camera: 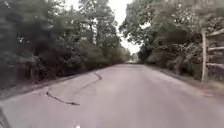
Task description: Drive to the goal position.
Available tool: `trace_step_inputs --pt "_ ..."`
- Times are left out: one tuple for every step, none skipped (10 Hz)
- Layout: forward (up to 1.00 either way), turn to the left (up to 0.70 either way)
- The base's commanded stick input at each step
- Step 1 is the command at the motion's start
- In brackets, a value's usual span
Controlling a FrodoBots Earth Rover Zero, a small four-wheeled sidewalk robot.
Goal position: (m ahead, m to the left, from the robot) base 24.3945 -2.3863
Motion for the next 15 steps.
trace_step_inputs --pt "1.00 -0.12" --pt "1.00 -0.12" --pt "1.00 -0.12" --pt "1.00 -0.12" --pt "1.00 -0.12" --pt "1.00 -0.12" --pt "1.00 -0.12" --pt "1.00 -0.12" --pt "1.00 -0.12" --pt "1.00 -0.12" --pt "1.00 -0.12" --pt "1.00 -0.12" --pt "1.00 -0.12" --pt "1.00 -0.12" --pt "1.00 -0.12"
